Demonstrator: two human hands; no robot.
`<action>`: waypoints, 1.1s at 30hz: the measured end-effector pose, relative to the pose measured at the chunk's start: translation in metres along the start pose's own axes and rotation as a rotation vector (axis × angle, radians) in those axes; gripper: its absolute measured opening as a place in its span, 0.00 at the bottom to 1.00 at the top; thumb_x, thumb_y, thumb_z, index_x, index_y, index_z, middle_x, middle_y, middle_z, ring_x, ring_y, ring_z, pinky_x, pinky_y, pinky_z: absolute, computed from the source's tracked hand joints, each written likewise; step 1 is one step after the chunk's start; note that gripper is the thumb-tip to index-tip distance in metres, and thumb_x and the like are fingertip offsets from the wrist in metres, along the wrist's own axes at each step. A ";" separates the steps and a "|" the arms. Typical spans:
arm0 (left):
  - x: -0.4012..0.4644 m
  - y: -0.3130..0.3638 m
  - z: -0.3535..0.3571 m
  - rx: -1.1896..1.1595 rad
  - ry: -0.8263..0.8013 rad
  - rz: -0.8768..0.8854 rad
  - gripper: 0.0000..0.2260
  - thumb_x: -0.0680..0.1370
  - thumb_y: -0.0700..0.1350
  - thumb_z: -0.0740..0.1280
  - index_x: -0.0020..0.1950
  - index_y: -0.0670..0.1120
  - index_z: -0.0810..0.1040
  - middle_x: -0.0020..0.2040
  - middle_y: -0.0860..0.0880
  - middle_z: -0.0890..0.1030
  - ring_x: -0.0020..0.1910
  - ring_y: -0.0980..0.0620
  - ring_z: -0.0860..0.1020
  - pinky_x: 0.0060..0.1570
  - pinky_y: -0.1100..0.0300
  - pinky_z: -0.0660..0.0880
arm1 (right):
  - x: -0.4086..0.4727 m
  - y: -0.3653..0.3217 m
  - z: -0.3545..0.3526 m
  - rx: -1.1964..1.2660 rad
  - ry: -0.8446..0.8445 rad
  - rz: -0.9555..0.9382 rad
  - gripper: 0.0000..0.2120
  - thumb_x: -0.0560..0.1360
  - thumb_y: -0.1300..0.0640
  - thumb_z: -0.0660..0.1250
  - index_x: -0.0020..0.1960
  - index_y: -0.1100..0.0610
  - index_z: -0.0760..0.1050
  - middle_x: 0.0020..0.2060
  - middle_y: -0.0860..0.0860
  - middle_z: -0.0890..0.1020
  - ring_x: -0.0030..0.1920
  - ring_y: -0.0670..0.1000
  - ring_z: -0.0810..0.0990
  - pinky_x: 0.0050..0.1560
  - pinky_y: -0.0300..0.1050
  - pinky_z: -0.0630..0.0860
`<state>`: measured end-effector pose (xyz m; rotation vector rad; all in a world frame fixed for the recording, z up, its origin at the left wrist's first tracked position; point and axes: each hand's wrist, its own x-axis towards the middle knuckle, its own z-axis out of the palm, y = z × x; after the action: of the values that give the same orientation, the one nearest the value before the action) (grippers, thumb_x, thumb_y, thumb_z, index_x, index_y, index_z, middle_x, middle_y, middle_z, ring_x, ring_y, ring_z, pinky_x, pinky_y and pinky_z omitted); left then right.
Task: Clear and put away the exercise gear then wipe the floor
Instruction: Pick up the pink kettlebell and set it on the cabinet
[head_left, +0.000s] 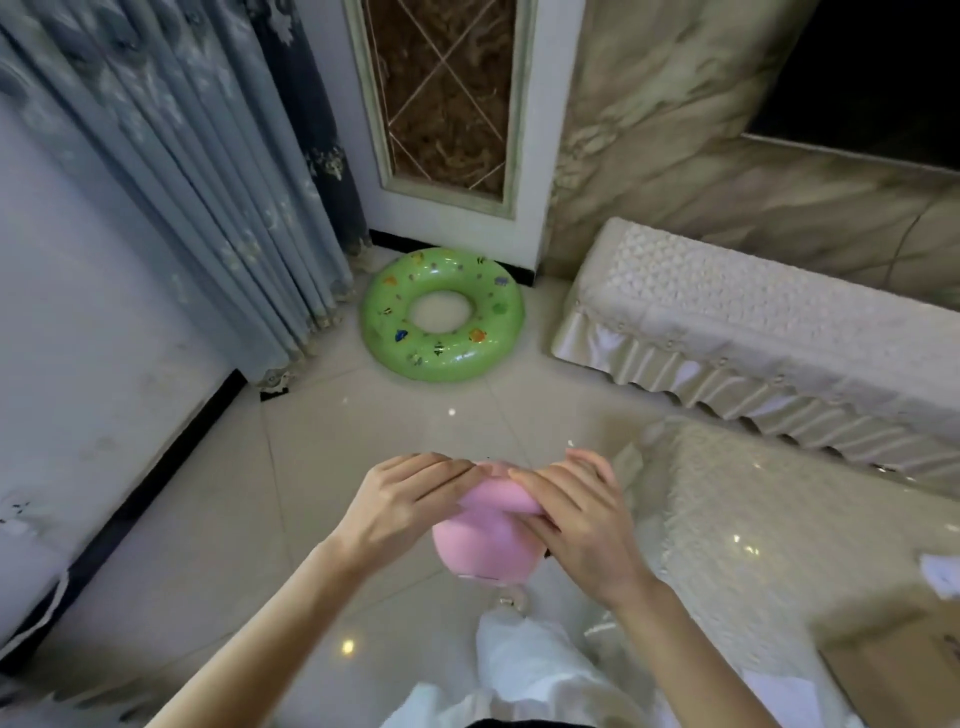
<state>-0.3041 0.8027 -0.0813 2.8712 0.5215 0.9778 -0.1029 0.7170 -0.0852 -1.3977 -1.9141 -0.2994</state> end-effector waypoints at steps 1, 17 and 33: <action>0.013 -0.009 0.008 -0.004 0.005 0.007 0.10 0.81 0.45 0.58 0.59 0.46 0.75 0.48 0.49 0.82 0.45 0.51 0.79 0.43 0.63 0.71 | 0.007 0.016 0.001 -0.011 -0.002 0.000 0.08 0.75 0.55 0.61 0.54 0.53 0.72 0.39 0.49 0.81 0.41 0.49 0.74 0.59 0.44 0.65; 0.212 -0.172 0.121 -0.074 0.073 0.222 0.09 0.77 0.46 0.64 0.57 0.47 0.74 0.45 0.50 0.83 0.45 0.54 0.76 0.43 0.60 0.75 | 0.121 0.204 0.041 -0.165 0.003 0.197 0.10 0.74 0.55 0.65 0.49 0.60 0.80 0.37 0.52 0.80 0.40 0.51 0.73 0.56 0.45 0.69; 0.376 -0.316 0.190 -0.292 -0.017 0.515 0.12 0.75 0.46 0.68 0.57 0.46 0.75 0.45 0.49 0.83 0.44 0.53 0.76 0.41 0.59 0.75 | 0.216 0.319 0.096 -0.360 0.092 0.456 0.18 0.66 0.63 0.75 0.54 0.56 0.75 0.38 0.52 0.81 0.38 0.55 0.76 0.44 0.47 0.71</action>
<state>-0.0043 1.2359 -0.0663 2.7812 -0.3597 0.9794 0.1132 1.0505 -0.0792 -1.9704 -1.4585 -0.4897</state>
